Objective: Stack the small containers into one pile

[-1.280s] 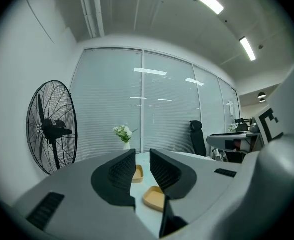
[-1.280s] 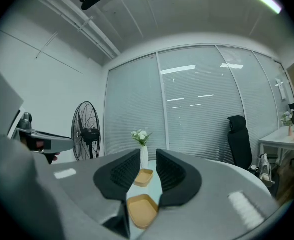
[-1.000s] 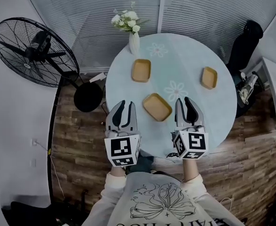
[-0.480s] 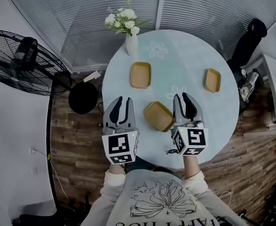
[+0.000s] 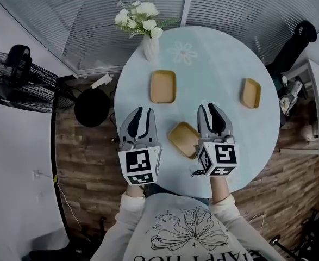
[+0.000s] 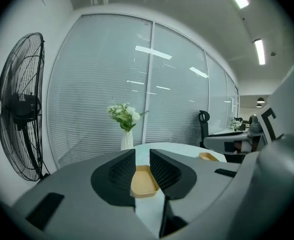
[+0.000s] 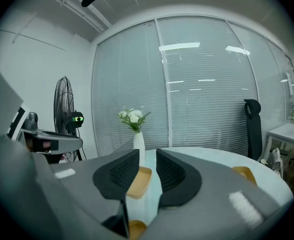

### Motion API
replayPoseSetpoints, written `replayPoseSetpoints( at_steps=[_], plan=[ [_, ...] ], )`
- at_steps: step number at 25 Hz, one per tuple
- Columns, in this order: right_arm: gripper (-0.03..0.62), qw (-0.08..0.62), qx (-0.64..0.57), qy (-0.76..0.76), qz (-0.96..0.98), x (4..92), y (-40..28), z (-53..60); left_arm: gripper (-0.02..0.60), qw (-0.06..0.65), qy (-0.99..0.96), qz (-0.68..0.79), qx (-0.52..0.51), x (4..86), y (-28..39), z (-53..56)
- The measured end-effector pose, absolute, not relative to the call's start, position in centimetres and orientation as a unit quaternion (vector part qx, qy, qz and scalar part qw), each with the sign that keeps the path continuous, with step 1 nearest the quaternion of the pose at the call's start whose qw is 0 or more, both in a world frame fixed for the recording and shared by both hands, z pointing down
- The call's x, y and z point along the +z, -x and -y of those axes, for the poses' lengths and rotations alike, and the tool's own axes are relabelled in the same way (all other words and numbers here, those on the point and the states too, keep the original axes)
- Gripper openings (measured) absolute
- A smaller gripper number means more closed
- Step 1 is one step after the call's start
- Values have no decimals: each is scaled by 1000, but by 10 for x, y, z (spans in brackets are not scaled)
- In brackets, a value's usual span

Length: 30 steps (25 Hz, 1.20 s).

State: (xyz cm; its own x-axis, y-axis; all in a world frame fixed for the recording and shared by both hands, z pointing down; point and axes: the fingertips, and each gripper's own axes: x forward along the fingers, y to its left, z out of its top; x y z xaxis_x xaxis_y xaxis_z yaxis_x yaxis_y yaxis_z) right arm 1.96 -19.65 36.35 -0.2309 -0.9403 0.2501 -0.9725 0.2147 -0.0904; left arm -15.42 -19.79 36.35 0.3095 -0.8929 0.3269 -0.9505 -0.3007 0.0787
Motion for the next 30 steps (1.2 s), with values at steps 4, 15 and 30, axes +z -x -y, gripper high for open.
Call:
replayPoseSetpoints(
  at_steps=[4,15,30],
  plan=[
    [104,85,129,-610,777,384,-16,210,75,142,-797,574,122,381,150,212],
    [104,104,175,-593,779,432,-2,252,78,177,-787,572,150,428,142,250],
    [143,137,263,-566,769,517,21,292,119,238,-774,555,193,508,143,290]
  ],
)
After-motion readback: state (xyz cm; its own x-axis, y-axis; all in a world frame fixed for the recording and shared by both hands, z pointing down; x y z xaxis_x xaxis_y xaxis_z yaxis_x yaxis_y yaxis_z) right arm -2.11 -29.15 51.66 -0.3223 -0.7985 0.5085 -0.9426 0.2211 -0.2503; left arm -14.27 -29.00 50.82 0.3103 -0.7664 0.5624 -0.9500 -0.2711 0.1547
